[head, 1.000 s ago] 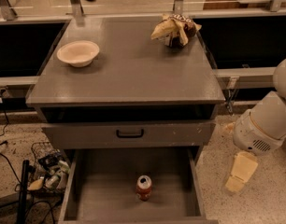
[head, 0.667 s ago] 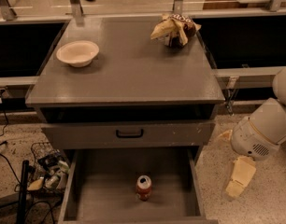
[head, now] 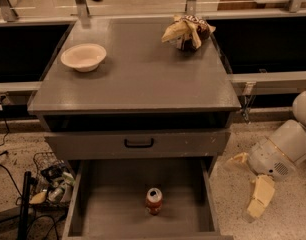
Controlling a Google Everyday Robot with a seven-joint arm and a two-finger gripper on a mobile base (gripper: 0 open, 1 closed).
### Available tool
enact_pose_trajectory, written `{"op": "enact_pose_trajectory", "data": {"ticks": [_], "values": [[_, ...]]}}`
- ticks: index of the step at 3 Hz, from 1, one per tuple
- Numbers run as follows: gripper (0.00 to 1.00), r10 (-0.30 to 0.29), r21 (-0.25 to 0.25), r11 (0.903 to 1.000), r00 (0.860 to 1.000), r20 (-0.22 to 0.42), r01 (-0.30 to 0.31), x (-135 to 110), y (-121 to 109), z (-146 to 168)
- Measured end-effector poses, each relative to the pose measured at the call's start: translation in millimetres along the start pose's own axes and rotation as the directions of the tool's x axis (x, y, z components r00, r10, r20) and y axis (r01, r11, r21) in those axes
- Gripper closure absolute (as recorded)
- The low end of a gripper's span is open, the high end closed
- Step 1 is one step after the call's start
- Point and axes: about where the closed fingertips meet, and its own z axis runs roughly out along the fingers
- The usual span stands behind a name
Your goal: Pick coke can from middle drawer and place on counter
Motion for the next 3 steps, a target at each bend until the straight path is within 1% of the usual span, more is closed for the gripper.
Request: {"op": "enact_pose_trajectory", "data": {"ticks": [1, 2, 3], "values": [[0.00, 0.000, 0.000, 1.0000, 1.000, 0.000, 0.000, 0.0, 0.0, 0.0], [0.00, -0.012, -0.067, 0.9977, 0.999, 0.044, 0.015, -0.2, -6.3, 12.6], [0.00, -0.038, -0.118, 0.9919, 0.997, 0.071, 0.046, -6.2, -14.6, 29.8]]}}
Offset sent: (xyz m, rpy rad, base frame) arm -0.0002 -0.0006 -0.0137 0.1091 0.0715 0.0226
